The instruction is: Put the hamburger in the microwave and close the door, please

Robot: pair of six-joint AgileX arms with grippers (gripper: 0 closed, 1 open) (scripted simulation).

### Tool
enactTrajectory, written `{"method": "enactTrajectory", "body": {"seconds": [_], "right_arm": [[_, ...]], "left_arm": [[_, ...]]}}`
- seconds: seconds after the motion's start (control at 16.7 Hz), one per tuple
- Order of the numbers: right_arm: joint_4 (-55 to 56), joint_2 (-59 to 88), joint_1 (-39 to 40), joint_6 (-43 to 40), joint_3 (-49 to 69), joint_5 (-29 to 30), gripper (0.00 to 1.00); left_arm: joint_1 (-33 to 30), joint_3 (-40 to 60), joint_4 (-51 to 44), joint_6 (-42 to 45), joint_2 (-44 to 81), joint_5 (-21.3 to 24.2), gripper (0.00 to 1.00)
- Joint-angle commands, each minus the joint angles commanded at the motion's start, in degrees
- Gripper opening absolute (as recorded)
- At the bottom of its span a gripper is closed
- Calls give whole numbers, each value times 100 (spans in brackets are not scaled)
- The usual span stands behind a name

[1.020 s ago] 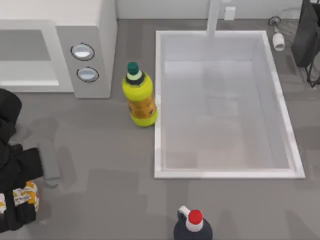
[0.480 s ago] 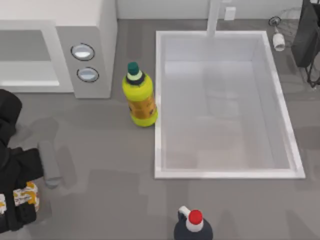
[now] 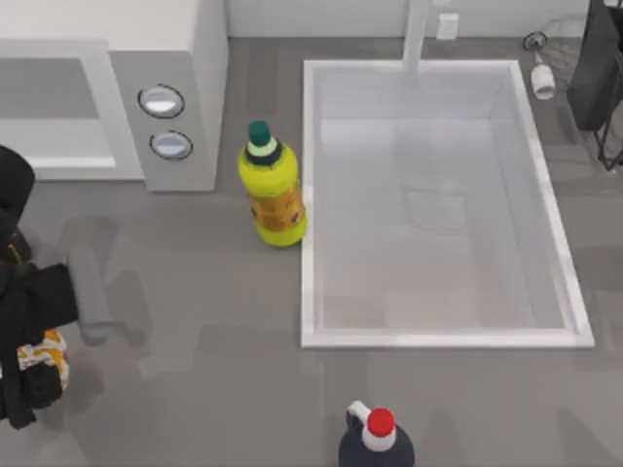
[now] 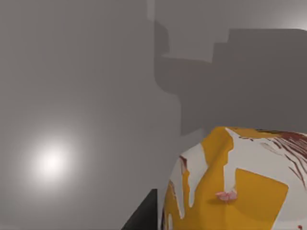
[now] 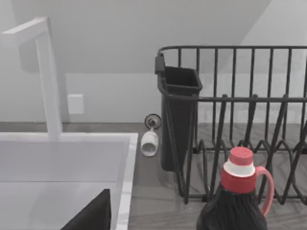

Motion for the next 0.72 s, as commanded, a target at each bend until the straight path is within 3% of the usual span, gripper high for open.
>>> {"method": "enactTrajectory", "body": {"seconds": [0.36,0.72], "right_arm": [[0,0,0,0,0,0,100],[0,0,0,0,0,0,100]], "left_arm": [[-27,948,-1707,-29,-624,1,0],[-17,1061,-1851,-39,-720,-2,0]]}}
